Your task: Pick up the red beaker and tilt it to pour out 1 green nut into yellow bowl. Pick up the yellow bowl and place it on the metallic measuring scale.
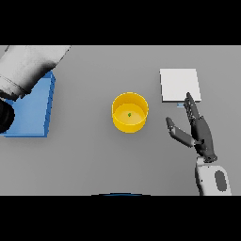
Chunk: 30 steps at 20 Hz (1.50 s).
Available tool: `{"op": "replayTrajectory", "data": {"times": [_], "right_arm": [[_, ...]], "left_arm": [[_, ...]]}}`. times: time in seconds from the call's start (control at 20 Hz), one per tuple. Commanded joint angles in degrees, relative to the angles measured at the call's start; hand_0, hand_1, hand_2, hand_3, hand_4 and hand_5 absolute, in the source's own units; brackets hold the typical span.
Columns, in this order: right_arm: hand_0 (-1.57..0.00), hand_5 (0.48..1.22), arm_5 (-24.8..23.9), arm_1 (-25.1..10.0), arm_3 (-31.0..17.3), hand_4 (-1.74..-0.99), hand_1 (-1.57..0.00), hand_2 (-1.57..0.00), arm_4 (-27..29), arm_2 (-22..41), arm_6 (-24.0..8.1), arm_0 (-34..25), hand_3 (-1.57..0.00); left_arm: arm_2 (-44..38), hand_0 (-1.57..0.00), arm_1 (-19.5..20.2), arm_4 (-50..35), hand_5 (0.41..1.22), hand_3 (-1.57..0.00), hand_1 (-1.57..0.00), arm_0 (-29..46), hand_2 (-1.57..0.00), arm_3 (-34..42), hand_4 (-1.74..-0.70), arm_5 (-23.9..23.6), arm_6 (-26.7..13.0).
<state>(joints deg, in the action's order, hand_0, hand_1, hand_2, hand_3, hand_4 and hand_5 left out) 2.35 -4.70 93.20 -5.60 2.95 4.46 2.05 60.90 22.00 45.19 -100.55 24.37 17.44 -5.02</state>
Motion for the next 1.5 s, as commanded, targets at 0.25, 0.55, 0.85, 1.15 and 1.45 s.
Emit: {"op": "replayTrajectory", "data": {"times": [0.25,0.55,0.85,1.15,1.45], "right_arm": [[0.00,0.651,0.24,-1.11,-0.89,-1.307,0.00,0.00,-1.13,0.44,1.23,-1.52,0.00],[0.00,0.651,0.19,-0.35,-1.42,-1.276,0.00,0.00,-1.18,1.01,0.86,-1.66,0.00],[0.00,0.671,0.37,-0.97,-1.62,-1.302,0.00,0.00,-1.17,0.82,0.53,-2.16,0.00],[0.00,0.707,0.60,-1.04,-1.51,-1.304,0.00,0.00,-1.24,1.08,0.81,-1.70,0.00],[0.00,0.724,0.64,-1.93,-1.24,-1.327,0.00,0.00,-2.16,1.31,1.76,-1.00,0.00]], "left_arm": [[-16.30,-1.57,9.12,-19.92,1.220,-1.39,-1.56,5.08,-1.56,-11.26,-1.70,-6.52,-4.53],[-22.16,-1.57,14.42,-32.15,1.221,-1.41,-1.57,14.42,-1.57,-11.41,-1.73,-16.26,-10.81],[-25.18,-1.57,15.51,-43.71,1.221,-1.46,-1.57,27.44,-1.57,-8.31,-1.74,-21.84,-17.99],[-25.88,-1.57,18.67,-52.43,1.221,-1.52,-1.57,39.84,-1.57,3.52,-1.74,-29.31,-23.86],[-23.31,-1.57,24.81,-56.86,1.221,-1.34,-1.57,50.85,-1.57,21.24,-1.74,-36.66,-28.78]]}}
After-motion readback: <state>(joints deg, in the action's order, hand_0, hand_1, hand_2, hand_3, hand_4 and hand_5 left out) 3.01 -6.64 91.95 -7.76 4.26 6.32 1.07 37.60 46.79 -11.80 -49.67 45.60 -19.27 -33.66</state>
